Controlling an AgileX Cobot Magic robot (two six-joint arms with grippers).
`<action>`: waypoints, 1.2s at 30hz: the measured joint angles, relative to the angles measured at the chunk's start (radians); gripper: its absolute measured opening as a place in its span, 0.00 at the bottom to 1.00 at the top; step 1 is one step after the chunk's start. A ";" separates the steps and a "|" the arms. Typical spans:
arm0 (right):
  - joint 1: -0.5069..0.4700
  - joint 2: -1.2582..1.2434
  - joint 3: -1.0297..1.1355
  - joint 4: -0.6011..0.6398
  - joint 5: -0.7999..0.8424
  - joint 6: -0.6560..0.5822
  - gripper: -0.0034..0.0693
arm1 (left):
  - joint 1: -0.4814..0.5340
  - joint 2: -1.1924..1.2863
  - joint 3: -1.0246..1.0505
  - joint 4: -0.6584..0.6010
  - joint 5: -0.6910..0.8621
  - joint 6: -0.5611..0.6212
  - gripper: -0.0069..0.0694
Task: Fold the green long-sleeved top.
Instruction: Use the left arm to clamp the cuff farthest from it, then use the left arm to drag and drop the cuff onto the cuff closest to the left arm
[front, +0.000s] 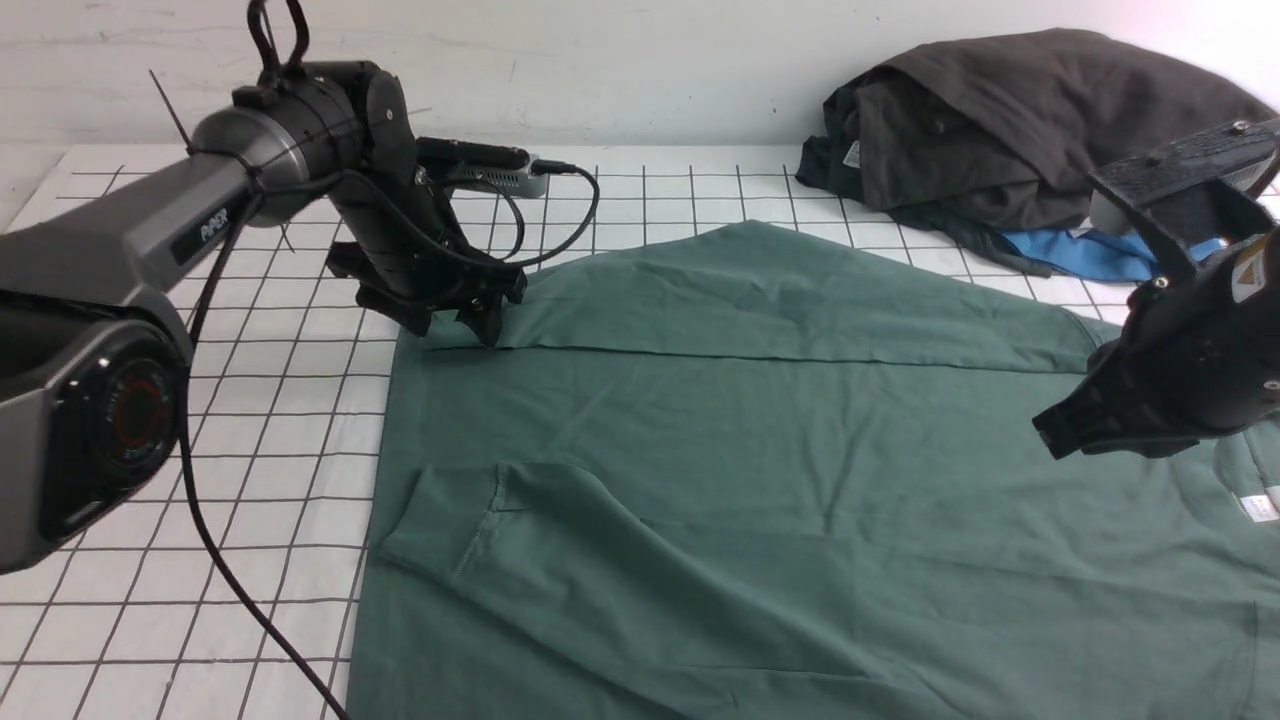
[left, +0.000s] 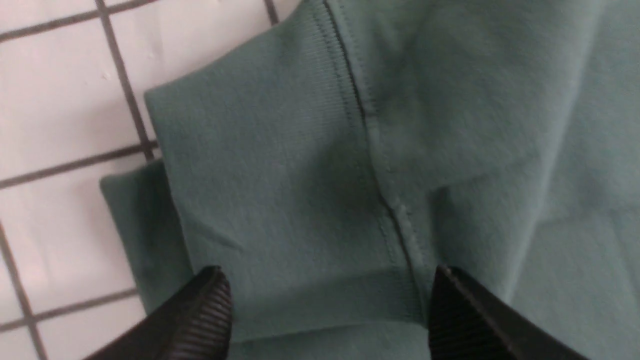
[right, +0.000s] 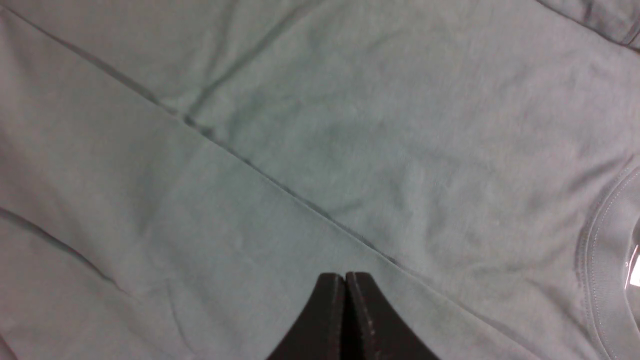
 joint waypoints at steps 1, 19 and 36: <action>0.000 0.000 0.000 0.000 0.000 0.000 0.03 | 0.000 0.004 -0.008 0.002 0.000 -0.006 0.73; 0.000 0.001 0.000 0.000 -0.015 -0.007 0.03 | 0.001 0.050 -0.083 0.015 0.051 0.000 0.20; 0.000 0.001 0.000 0.000 -0.030 -0.015 0.03 | 0.001 -0.159 -0.010 -0.037 0.207 0.096 0.14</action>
